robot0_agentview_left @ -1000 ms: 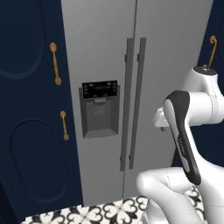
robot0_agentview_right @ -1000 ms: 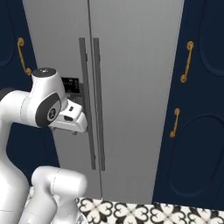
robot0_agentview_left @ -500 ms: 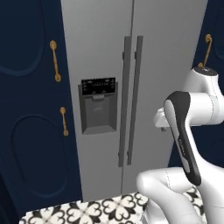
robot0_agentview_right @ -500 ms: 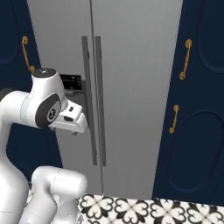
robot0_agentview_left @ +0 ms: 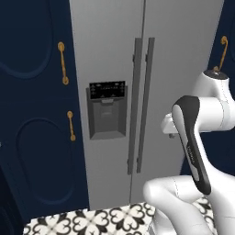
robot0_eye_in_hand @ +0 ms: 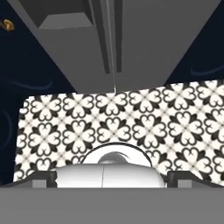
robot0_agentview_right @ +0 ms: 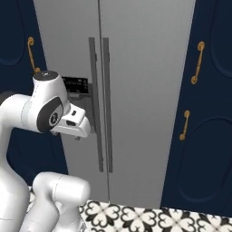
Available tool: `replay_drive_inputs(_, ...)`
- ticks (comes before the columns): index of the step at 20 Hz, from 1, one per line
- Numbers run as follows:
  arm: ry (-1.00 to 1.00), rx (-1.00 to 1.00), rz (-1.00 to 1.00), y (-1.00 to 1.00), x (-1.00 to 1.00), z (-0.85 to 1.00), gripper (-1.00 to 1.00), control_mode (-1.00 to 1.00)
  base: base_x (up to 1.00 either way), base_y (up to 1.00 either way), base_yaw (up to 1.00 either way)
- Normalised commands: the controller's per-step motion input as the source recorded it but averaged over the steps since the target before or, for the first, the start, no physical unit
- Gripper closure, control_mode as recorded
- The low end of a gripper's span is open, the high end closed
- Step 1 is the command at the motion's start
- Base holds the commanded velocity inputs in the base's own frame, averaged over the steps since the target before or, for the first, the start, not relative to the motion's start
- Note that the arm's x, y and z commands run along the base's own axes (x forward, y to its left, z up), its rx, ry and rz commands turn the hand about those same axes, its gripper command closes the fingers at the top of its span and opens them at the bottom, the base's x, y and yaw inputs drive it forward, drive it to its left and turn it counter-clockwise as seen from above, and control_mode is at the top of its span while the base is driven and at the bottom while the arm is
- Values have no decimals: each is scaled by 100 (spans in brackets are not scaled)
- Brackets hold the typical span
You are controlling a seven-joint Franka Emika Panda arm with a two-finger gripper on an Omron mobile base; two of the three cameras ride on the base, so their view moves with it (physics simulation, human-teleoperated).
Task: Grab a lemon wedge from the fridge and one ice cube from the ice bowl, and put them in the glass of lemonade.
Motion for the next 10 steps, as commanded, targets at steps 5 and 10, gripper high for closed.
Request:
replay_drive_inputs(5,0,0,0,0,0,0,-100,100,0,-4,3)
replay_drive_inputs(10,-6,4,0,-11,0,0,-100,-100,0,-5,0)
